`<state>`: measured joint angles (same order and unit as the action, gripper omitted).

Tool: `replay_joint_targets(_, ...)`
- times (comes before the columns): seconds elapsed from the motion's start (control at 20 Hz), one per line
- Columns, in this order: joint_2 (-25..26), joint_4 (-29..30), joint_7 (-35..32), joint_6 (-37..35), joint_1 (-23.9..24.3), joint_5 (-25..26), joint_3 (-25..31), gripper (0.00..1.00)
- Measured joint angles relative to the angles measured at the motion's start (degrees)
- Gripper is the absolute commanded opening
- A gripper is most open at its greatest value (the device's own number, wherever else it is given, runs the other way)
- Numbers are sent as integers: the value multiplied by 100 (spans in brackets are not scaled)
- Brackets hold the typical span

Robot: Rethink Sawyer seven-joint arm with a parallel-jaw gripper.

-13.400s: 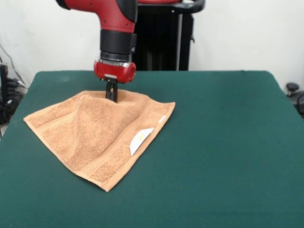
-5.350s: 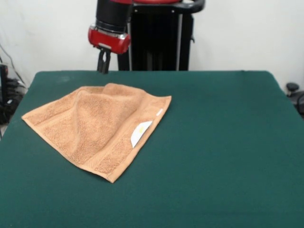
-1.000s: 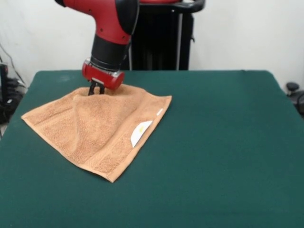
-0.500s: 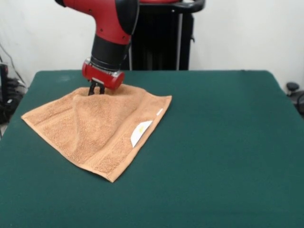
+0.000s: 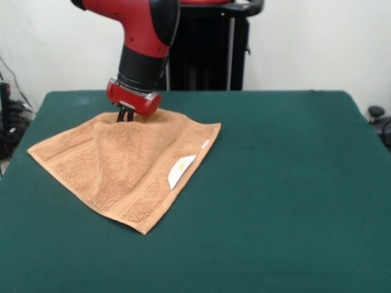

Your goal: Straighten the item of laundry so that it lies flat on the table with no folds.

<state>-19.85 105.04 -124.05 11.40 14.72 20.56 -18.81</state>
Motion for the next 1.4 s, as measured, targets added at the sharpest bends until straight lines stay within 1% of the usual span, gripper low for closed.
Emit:
replay_joint_targets(0.55,18,3,0,1,-42,-97,-32,0)
replay_joint_targets(0.95,101,10,0,36,-245,-333,-187,0)
replay_joint_targets(1.4,69,43,0,36,-224,-371,-175,0)
